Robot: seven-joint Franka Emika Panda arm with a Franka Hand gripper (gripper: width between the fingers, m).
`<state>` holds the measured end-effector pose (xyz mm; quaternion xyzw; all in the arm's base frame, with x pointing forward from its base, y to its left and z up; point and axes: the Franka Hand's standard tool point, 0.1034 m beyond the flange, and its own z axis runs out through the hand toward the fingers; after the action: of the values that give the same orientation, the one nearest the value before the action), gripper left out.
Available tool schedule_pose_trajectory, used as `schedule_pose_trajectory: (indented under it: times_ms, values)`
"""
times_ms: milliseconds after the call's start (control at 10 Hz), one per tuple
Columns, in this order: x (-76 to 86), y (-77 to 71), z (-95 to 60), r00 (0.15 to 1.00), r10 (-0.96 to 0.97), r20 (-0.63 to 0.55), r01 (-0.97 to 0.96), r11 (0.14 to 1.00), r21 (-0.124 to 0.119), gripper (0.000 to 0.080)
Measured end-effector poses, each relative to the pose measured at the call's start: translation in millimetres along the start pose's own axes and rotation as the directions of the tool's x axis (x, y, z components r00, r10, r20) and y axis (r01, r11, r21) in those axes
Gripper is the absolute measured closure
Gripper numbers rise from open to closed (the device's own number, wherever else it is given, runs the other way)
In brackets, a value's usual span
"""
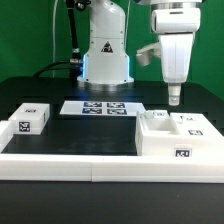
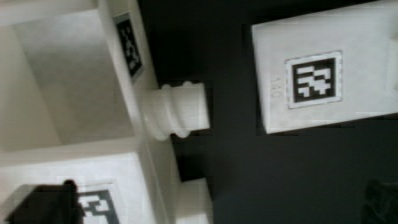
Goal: Assemble cabinet
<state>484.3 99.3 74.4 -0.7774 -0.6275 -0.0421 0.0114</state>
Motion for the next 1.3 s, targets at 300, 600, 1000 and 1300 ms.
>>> schedule_pose_trajectory:
  times_ms: [300, 600, 1000, 1300]
  values:
    - [-4.8, -15.8, 4.3, 1.0, -0.003, -0.003, 0.003, 1.0, -0.005, 0.0002]
    - [-14.3, -51.2, 15.5, 0.999, -0.046, -0.001, 0.046, 0.999, 0.01, 0.0002]
    - [-21.8, -70.3, 41.1, 0.999, -0.037, -0.021, 0.038, 0.999, 0.035, 0.0002]
    - [-22.8, -75.8, 51.9, 0.999, -0.031, -0.026, 0.032, 0.998, 0.051, 0.0002]
